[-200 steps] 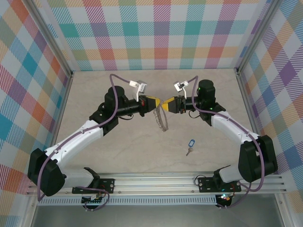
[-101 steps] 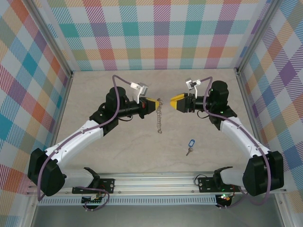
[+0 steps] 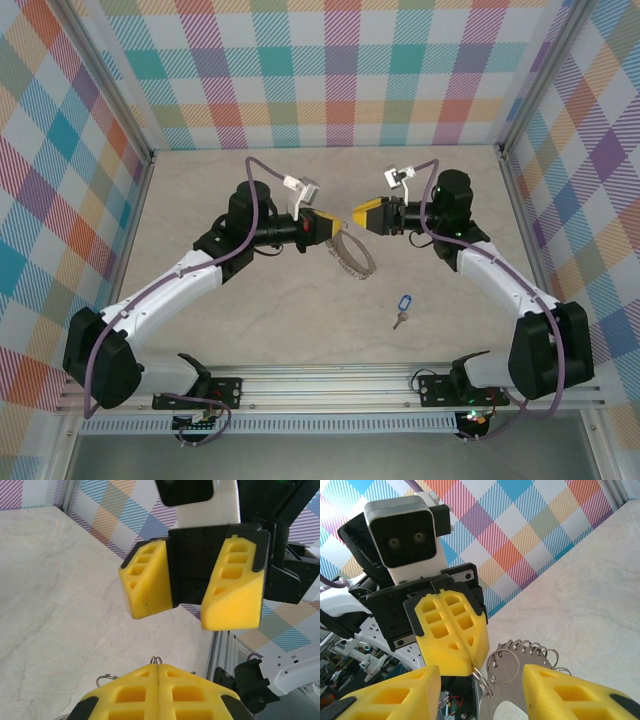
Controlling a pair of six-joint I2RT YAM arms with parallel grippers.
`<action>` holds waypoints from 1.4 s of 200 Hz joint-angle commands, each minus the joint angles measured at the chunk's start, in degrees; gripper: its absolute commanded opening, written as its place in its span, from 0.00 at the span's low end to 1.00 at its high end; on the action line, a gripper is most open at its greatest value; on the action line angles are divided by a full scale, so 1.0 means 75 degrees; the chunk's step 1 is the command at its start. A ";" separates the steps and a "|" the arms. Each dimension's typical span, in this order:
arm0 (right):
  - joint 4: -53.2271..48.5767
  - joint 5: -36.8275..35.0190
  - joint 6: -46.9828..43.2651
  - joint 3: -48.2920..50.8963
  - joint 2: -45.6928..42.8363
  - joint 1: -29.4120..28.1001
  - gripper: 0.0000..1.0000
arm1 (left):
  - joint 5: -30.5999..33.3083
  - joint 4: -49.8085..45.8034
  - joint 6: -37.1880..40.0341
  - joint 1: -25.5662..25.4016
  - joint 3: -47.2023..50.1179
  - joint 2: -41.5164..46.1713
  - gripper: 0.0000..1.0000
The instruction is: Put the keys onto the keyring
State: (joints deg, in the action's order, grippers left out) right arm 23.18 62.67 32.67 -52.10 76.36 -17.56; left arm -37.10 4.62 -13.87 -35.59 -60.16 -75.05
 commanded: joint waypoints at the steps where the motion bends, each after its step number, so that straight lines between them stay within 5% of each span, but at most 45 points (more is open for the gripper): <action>1: 0.0354 0.0200 0.0056 -0.0085 0.0149 -0.0106 0.47 | -0.0291 0.0455 -0.0024 -0.0100 -0.0372 0.0004 0.00; 40: 0.0412 0.0248 0.0025 -0.0062 0.0305 -0.0200 0.45 | -0.0348 0.0520 -0.0080 -0.0095 -0.0438 -0.0044 0.00; 106: 0.0533 0.0332 0.0045 -0.0015 0.0307 -0.0329 0.28 | -0.0408 0.0555 -0.0117 -0.0096 -0.0511 -0.0144 0.00; 153: 0.0436 0.0374 -0.0066 0.0122 0.0236 -0.0365 0.27 | -0.0372 0.0603 -0.0131 -0.0097 -0.0533 -0.0155 0.00; 177: 0.0406 0.0351 -0.0122 0.0240 0.0164 -0.0365 0.18 | -0.0309 0.0614 -0.0120 -0.0099 -0.0530 -0.0129 0.00; 197: 0.0373 0.0313 -0.0175 0.0313 0.0075 -0.0365 0.00 | -0.0280 0.0614 -0.0130 -0.0099 -0.0521 -0.0101 0.00; 228: 0.0345 -0.0077 -0.0203 0.0423 -0.0170 -0.0365 0.00 | 0.0187 0.0417 -0.0222 -0.0102 -0.0561 0.0020 0.00; 256: 0.0306 -0.0806 -0.0233 0.0677 -0.0690 -0.0366 0.00 | 0.1295 0.0464 -0.0570 -0.0095 -0.0187 0.0632 0.32; 280: 0.0629 -0.1406 0.0034 0.1012 -0.1299 -0.0365 0.00 | 0.2024 0.0786 -0.1071 -0.0094 0.0322 0.1284 0.48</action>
State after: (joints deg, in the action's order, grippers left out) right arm 24.75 57.36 32.23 -46.24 71.79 -19.97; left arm -28.99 6.44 -18.15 -35.86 -60.36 -71.81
